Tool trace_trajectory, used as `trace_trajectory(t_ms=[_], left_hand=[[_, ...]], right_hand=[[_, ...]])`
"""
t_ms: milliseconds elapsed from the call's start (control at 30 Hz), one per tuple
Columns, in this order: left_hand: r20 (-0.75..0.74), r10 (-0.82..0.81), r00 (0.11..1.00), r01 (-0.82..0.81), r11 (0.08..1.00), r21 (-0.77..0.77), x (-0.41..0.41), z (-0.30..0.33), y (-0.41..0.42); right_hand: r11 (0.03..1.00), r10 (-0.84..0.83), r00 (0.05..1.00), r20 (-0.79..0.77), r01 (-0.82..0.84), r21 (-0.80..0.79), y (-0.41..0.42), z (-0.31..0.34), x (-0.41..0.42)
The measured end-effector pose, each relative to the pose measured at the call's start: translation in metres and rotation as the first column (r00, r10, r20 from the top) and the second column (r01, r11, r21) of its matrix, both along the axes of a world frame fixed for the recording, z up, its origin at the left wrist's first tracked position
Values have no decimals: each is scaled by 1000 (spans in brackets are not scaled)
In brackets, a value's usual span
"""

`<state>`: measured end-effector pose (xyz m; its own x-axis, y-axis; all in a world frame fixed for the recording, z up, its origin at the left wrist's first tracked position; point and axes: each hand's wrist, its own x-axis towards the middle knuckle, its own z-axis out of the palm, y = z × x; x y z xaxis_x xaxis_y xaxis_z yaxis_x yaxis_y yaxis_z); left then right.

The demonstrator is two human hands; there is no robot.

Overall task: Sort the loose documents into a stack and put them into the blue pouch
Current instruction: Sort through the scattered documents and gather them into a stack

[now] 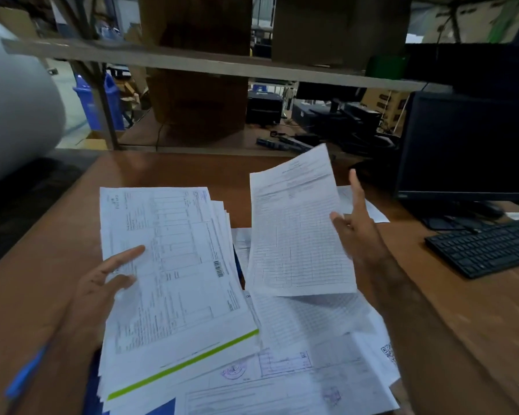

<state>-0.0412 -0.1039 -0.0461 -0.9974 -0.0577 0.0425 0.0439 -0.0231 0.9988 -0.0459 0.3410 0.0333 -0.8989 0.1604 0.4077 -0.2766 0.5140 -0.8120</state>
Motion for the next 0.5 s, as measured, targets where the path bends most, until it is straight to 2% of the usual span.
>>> trace_trajectory(t_ms=[67, 167, 367, 500], left_hand=[[-3, 12, 1000, -12, 998, 63, 3, 6, 6], [9, 11, 1000, -12, 994, 112, 6, 10, 8], [-18, 53, 998, -52, 997, 64, 2, 6, -8], [-11, 54, 998, -53, 997, 51, 1, 4, -10]], right_hand=[[998, -43, 999, 31, 44, -45, -1, 3, 7], [996, -73, 997, -36, 75, 45, -7, 17, 20], [963, 53, 989, -137, -87, -255, -18, 56, 30], [933, 123, 984, -131, -160, -324, -37, 68, 30]])
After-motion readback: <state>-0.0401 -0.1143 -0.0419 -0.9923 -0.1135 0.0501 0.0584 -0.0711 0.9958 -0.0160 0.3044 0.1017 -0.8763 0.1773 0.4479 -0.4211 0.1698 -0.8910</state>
